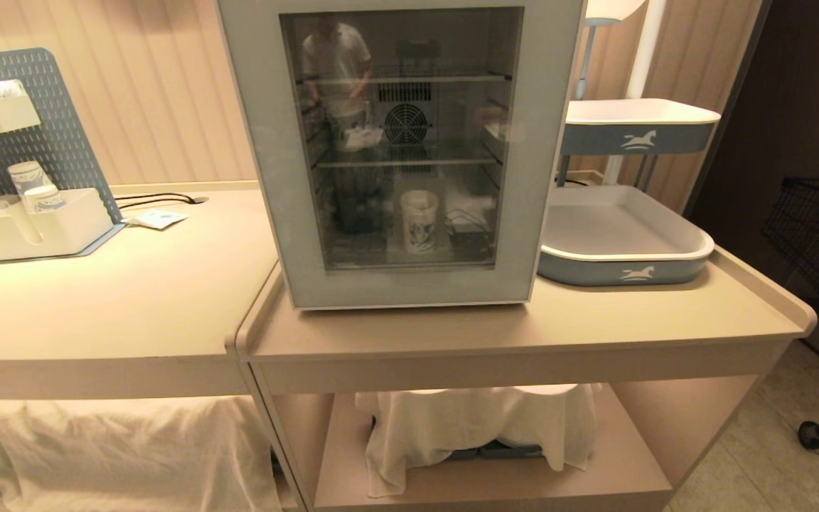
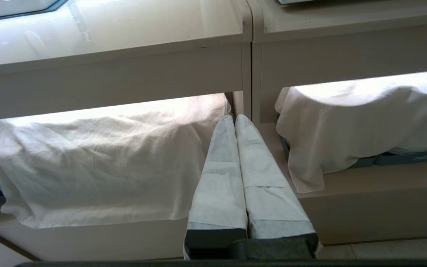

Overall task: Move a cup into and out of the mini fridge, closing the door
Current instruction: Open the freezer door

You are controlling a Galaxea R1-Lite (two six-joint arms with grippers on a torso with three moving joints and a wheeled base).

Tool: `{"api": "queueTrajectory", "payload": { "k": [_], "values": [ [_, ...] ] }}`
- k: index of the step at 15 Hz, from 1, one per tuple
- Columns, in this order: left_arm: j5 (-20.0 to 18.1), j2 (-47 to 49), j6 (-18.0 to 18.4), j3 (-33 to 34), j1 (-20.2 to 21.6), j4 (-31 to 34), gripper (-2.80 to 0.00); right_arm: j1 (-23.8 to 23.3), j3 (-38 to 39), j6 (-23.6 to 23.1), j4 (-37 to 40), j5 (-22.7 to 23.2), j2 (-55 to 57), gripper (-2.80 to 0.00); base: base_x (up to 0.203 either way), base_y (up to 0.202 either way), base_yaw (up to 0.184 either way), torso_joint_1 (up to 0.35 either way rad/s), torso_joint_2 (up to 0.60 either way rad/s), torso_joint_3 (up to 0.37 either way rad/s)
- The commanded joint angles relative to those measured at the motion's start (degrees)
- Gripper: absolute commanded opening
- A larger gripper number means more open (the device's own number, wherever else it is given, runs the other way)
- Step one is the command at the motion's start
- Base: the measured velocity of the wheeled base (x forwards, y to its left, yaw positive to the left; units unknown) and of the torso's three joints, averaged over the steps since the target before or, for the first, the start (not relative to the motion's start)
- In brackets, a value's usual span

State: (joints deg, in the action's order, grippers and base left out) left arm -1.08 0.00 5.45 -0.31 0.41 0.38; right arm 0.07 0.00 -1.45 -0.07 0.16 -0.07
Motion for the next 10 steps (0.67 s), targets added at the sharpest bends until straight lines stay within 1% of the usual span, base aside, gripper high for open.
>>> {"api": "queueTrajectory", "payload": {
  "k": [1,2,3,5,6,7,8,9,10],
  "values": [
    [-2.1,0.5,0.3,-5.8,0.0,0.9,-2.8,0.0,0.0,0.0,0.0,0.0,0.0,-2.8,0.0,0.0,0.0,0.0,0.0,0.0],
    [-5.0,2.0,0.6,-11.1,0.0,2.3,-2.8,0.1,0.0,0.0,0.0,0.0,0.0,-2.8,0.0,0.0,0.0,0.0,0.0,0.0],
    [-8.7,4.6,0.7,-19.1,0.0,4.5,-2.8,0.0,0.0,0.0,0.0,0.0,0.0,-2.8,0.0,0.0,0.0,0.0,0.0,0.0],
    [-16.0,11.8,-0.6,-38.8,-1.0,11.1,-2.8,0.0,0.0,0.0,0.0,0.0,0.0,-2.8,0.0,0.0,0.0,0.0,0.0,0.0],
    [-19.2,16.8,-2.7,-49.6,-2.1,15.4,-2.8,0.0,0.0,0.0,0.0,0.0,0.0,-2.8,0.0,0.0,0.0,0.0,0.0,0.0],
    [-22.1,23.2,-5.4,-58.8,-3.1,19.3,-2.8,0.0,0.0,0.0,0.0,0.0,0.0,-2.8,0.0,0.0,0.0,0.0,0.0,0.0],
    [-24.9,29.9,-8.5,-65.6,-4.3,22.2,-2.8,0.0,0.0,0.0,0.0,0.0,0.0,-2.8,0.0,0.0,0.0,0.0,0.0,0.0],
    [-28.1,36.2,-12.6,-70.4,-5.8,24.1,-2.8,0.0,0.0,0.0,0.0,0.0,0.0,-2.8,0.0,0.0,0.0,0.0,0.0,0.0],
    [-32.5,41.3,-18.8,-73.2,-7.6,24.8,-2.8,0.0,0.0,0.0,0.0,0.0,0.0,-2.8,0.0,0.0,0.0,0.0,0.0,0.0]
  ]
}}
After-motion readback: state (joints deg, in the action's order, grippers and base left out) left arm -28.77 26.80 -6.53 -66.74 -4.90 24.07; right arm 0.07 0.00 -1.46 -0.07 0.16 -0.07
